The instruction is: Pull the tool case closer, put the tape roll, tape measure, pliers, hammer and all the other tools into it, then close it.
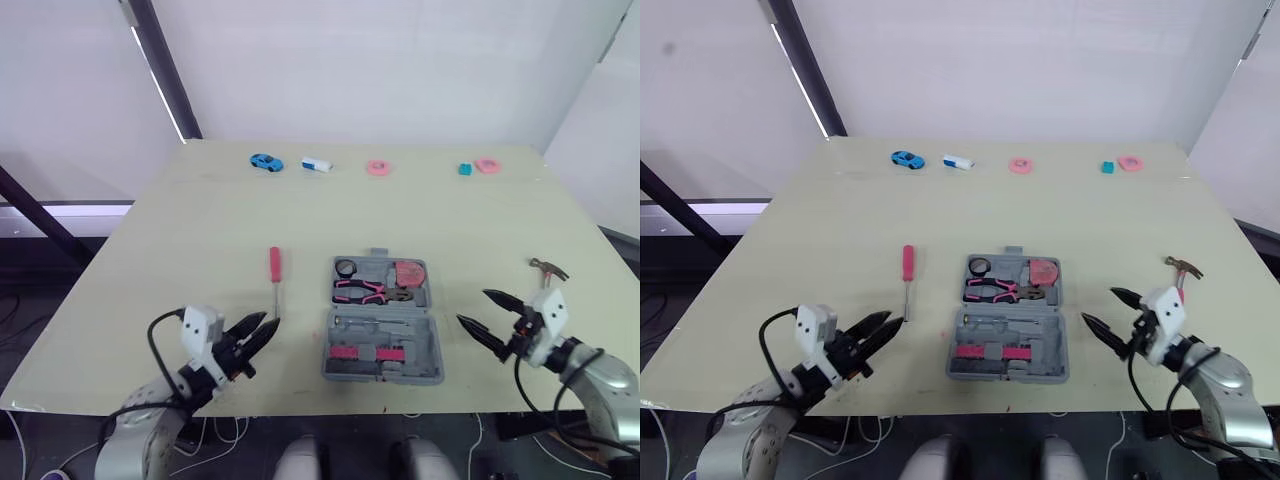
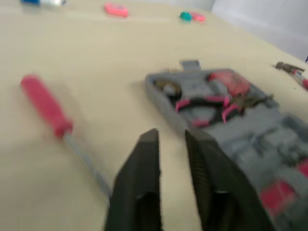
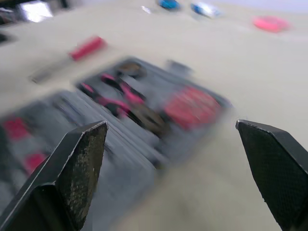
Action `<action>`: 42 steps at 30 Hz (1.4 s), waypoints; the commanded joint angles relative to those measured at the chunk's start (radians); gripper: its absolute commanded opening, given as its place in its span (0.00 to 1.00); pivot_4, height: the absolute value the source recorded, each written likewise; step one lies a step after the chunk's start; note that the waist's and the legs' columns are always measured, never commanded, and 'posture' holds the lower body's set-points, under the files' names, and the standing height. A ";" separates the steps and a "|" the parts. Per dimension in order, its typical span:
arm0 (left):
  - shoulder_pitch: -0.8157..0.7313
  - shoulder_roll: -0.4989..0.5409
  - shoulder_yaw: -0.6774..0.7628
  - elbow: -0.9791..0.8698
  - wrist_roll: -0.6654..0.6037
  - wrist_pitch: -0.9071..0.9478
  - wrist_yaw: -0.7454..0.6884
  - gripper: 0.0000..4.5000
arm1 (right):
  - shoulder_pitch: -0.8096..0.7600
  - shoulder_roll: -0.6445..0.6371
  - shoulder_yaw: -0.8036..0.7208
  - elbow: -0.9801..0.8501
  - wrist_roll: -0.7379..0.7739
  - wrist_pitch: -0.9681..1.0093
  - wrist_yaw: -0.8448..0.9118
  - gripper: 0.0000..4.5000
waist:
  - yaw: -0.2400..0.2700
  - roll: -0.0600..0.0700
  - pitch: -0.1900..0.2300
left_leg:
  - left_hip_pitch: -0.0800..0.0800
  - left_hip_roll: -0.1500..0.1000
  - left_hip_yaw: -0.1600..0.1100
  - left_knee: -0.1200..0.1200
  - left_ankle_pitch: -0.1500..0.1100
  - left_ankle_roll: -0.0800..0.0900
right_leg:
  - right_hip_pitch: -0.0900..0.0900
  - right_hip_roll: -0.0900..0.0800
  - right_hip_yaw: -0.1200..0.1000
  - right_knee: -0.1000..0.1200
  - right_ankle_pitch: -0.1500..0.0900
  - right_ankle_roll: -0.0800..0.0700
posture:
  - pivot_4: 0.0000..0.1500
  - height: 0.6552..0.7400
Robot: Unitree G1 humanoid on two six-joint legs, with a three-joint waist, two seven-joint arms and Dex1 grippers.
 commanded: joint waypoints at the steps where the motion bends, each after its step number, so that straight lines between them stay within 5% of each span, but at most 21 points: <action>1: 0.120 0.025 0.090 -0.010 -0.045 -0.088 -0.043 0.64 | 0.125 -0.070 -0.149 0.040 0.056 -0.095 0.105 1.00 | 0.001 0.000 0.000 | 0.000 0.000 0.000 0.000 0.000 0.000 | 0.000 0.000 0.000 0.000 0.000 0.000 | 1.00 1.00; 5: 0.244 0.052 0.138 0.010 -0.059 -0.125 -0.078 0.99 | 0.326 -0.130 -0.269 0.004 0.092 -0.094 0.173 1.00 | -0.007 0.000 0.000 | 0.002 0.001 0.000 -0.005 0.000 0.000 | -0.001 0.001 0.001 -0.002 -0.001 -0.001 | 1.00 1.00; 15: 0.259 0.052 0.106 -0.066 -0.098 -0.101 -0.008 0.99 | 0.349 -0.112 -0.322 -0.056 0.121 -0.055 0.095 1.00 | -0.012 0.000 -0.001 | 0.004 0.004 -0.001 -0.006 0.000 0.000 | -0.003 -0.001 0.004 -0.002 -0.003 0.003 | 1.00 1.00; 25: 0.066 0.138 -0.006 -0.232 -0.222 0.037 -0.015 0.99 | 0.037 -0.074 -0.209 -0.128 -0.028 0.285 -0.380 1.00 | -0.013 0.000 -0.002 | 0.002 0.001 0.000 -0.006 0.000 0.000 | -0.004 0.000 0.004 -0.002 0.000 -0.001 | 1.00 1.00; 34: -0.136 0.207 -0.158 -0.308 -0.295 0.140 -0.048 0.99 | -0.377 -0.019 -0.196 0.246 -0.120 0.474 -0.673 1.00 | -0.013 0.000 -0.002 | 0.002 -0.001 0.001 -0.006 0.000 0.000 | -0.003 0.003 0.005 0.000 0.000 -0.001 | 1.00 1.00; 42: -0.253 0.213 -0.230 -0.311 -0.303 0.185 -0.024 0.99 | -0.643 -0.049 -0.174 0.740 -0.201 0.305 -0.726 1.00 | -0.023 0.001 -0.001 | 0.001 -0.001 0.003 -0.008 0.000 0.000 | -0.004 0.003 0.005 -0.003 0.002 0.003 | 1.00 1.00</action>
